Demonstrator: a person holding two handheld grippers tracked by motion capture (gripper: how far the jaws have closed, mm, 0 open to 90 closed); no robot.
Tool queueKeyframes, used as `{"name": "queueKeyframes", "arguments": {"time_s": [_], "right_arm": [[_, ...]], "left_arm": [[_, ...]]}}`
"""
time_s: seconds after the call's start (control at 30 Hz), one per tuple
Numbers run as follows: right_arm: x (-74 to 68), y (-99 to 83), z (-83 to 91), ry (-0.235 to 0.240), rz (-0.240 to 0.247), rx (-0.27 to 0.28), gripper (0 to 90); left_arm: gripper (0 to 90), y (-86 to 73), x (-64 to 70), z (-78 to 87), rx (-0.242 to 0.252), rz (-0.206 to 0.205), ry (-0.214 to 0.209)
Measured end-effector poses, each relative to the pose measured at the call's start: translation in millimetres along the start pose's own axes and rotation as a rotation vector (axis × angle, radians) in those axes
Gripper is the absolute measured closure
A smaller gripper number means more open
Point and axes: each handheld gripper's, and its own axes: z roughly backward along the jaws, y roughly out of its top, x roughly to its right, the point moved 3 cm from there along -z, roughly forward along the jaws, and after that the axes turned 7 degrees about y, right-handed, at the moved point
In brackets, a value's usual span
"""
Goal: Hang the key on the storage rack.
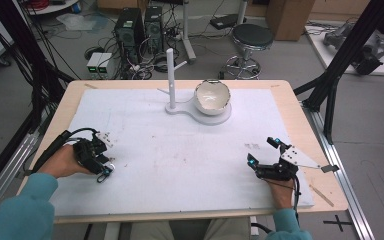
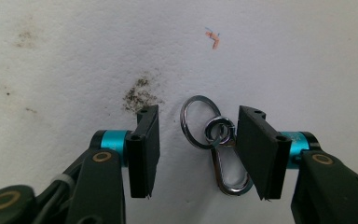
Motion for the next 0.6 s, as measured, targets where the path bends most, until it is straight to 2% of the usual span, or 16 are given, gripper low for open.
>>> {"name": "queueKeyframes", "arguments": {"time_s": [0.23, 0.33, 0.6], "right_arm": [[-0.1, 0.0, 0.0, 0.002, 0.003, -0.001, 1.7], [-0.1, 0.0, 0.0, 0.002, 0.001, 0.000, 1.7], [-0.1, 0.0, -0.1, 0.001, 0.005, -0.001, 1.7]], "left_arm": [[57.9, 0.3, 1.2, -0.1, -0.008, 0.010, -0.011], [60.8, 0.4, 2.6, -0.3, -0.001, 0.027, -0.013], [69.5, 0.3, 2.0, 1.6, -0.014, 0.011, -0.024]]}}
